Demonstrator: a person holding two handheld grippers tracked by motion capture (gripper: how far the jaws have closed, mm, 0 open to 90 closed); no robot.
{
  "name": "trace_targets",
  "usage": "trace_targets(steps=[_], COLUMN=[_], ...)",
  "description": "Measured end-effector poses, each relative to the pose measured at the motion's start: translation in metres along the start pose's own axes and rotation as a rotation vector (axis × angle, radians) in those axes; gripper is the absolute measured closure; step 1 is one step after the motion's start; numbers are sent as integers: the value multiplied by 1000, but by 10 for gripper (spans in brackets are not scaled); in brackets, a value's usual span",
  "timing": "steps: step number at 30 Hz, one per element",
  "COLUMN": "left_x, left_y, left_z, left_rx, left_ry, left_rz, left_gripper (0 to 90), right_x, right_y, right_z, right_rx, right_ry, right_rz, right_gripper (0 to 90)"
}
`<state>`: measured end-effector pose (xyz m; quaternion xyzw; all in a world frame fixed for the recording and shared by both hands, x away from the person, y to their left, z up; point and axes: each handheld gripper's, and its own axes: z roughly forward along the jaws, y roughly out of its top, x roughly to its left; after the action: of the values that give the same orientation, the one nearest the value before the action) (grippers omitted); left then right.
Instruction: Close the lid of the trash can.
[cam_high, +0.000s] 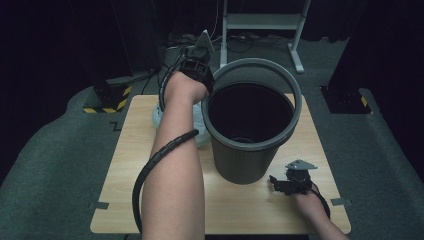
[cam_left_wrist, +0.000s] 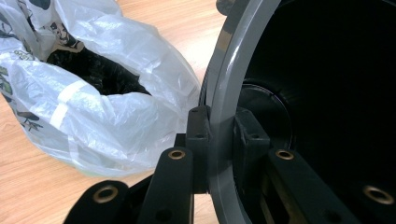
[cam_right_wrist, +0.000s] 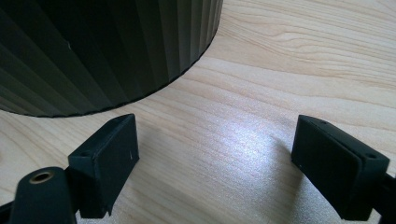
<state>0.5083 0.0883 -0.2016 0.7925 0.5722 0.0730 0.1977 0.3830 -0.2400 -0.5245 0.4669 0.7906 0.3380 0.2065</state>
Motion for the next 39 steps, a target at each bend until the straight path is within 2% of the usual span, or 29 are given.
trace_targets(steps=[9,22,39], left_x=[-2,-3,1], left_y=[0,-3,-6], left_z=[9,10,13], left_rx=[5,-6,-10], left_ry=[7,21,9], left_rz=[0,7,15], left_gripper=[775,761,737], right_x=[0,0,0], right_y=[0,1,1], right_z=[0,0,1], right_rx=[1,2,1], right_ry=[2,4,4], right_rz=[-1,-3,-4], right_gripper=[145,145,145])
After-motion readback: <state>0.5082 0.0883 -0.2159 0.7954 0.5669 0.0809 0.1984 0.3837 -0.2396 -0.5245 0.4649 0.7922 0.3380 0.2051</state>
